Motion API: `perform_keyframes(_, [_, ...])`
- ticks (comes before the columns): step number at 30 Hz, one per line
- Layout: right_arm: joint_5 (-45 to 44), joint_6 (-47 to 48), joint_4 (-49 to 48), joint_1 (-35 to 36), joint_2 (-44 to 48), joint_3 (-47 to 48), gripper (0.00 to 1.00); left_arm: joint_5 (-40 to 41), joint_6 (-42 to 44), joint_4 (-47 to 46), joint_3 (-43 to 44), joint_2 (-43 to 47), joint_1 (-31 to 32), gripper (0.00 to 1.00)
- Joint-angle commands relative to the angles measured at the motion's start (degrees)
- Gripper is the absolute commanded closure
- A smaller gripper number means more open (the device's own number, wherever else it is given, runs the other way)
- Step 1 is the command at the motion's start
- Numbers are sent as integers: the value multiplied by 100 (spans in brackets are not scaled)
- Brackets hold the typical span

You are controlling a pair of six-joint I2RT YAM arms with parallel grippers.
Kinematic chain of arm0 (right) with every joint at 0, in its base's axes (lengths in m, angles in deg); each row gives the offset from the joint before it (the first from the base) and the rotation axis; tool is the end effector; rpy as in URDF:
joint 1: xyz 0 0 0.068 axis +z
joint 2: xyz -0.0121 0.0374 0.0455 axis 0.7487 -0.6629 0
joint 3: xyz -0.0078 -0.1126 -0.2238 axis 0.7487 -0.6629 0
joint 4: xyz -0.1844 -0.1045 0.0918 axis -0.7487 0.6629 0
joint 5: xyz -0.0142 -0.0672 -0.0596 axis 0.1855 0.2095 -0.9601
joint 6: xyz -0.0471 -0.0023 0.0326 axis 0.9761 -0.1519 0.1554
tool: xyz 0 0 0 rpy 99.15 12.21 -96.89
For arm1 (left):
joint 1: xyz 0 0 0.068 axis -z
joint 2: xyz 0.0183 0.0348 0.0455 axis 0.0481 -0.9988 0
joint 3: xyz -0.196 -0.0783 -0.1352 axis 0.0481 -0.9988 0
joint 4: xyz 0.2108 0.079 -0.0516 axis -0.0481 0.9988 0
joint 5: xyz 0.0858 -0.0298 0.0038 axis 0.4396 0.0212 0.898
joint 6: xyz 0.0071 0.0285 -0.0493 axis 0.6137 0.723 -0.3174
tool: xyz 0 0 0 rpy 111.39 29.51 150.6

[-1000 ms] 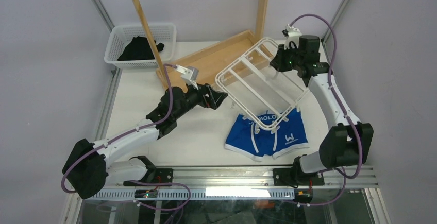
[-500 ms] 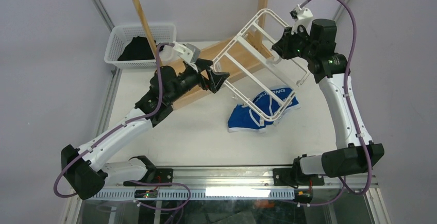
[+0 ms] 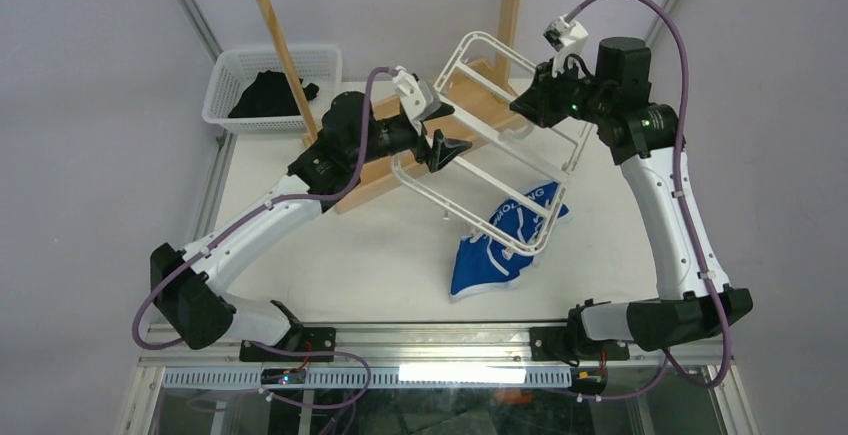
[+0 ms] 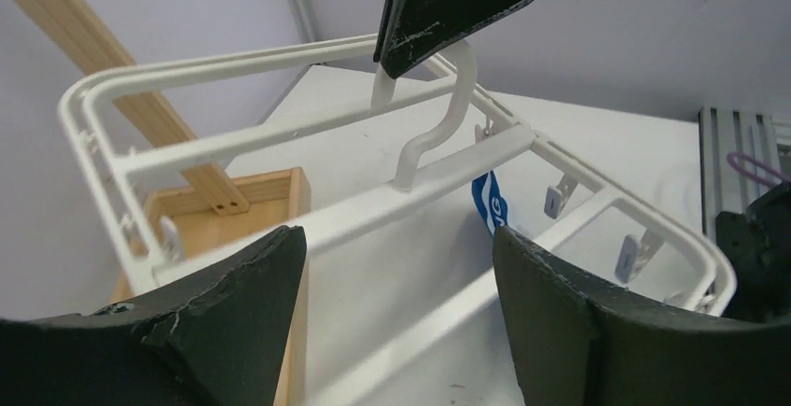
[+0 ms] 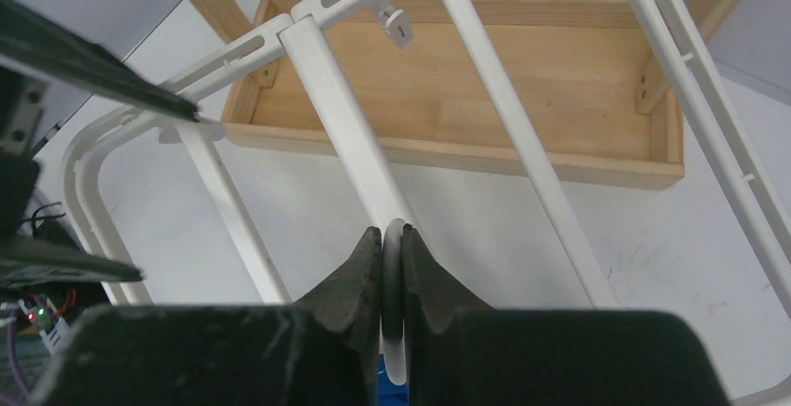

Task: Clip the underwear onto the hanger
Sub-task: Pick up the hanger at the center of the board.

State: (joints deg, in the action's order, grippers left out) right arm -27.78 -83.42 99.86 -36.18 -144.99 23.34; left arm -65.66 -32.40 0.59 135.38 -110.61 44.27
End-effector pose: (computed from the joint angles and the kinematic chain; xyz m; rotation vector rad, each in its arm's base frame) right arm 0.2376 0.0715 0.4238 -0.6165 1.9034 0.5764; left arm 0.2083 -0.2045 0.3870 0.9519 1.3548 -0.7597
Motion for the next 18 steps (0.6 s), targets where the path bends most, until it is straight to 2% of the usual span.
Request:
perform_keyframes(1, [1042,449,-484,138,630,36,100,-970,990,-183,632,-306,-30,27])
perform_keyframes(6, [1490,643,-550,244,856,-196,100,-1387,1356,-163,947,-764,-31,32])
perform_keyframes(18, [1820,463,-800,419,839,-268,100,-1653,1214,-157,1317,-1283,-8,41])
